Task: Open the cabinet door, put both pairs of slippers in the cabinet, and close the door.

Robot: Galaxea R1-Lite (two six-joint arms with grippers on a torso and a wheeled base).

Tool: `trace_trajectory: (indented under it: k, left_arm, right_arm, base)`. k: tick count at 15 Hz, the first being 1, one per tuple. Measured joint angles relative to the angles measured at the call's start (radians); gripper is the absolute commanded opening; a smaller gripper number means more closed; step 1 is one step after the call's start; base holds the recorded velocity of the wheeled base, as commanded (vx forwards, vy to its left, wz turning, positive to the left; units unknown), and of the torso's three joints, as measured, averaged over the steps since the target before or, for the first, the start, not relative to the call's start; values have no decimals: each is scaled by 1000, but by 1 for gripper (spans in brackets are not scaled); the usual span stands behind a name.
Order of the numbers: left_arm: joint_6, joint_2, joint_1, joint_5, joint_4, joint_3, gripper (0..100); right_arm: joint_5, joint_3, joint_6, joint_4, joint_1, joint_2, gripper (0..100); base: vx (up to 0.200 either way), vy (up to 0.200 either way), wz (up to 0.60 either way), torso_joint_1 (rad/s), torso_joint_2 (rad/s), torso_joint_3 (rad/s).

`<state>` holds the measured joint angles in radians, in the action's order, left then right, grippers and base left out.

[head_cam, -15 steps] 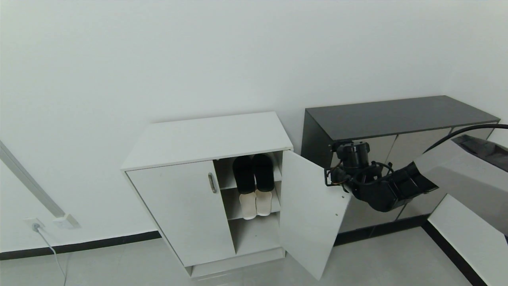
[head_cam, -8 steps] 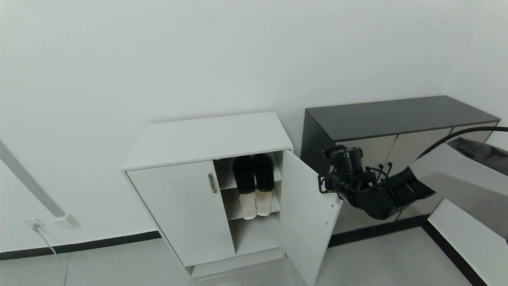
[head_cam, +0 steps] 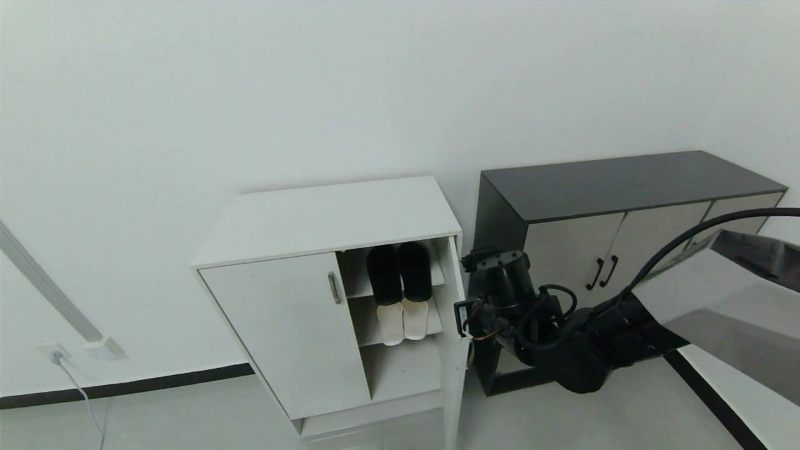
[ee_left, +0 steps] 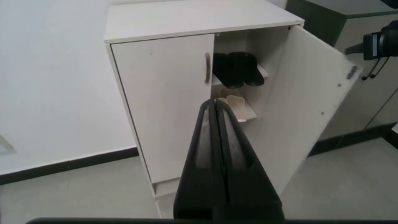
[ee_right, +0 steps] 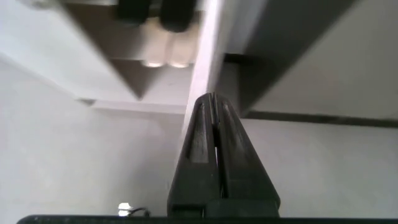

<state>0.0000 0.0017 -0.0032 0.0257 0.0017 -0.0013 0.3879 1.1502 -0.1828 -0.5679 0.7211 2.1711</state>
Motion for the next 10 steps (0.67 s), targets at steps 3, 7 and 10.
trace_trajectory:
  k: [3, 7, 10]
  left_arm:
    - [-1, 0, 0, 0, 0, 0, 0]
    - [-1, 0, 0, 0, 0, 0, 0]
    - [-1, 0, 0, 0, 0, 0, 0]
  right_arm:
    - [-26, -34, 6, -18, 24, -43, 0]
    - [-29, -70, 10, -24, 30, -76, 0]
    - [-29, -74, 11, -26, 38, -82, 0]
  base:
    - [0, 0, 0, 0, 0, 0]
    - [0, 0, 0, 0, 0, 0]
    - [0, 0, 0, 0, 0, 0]
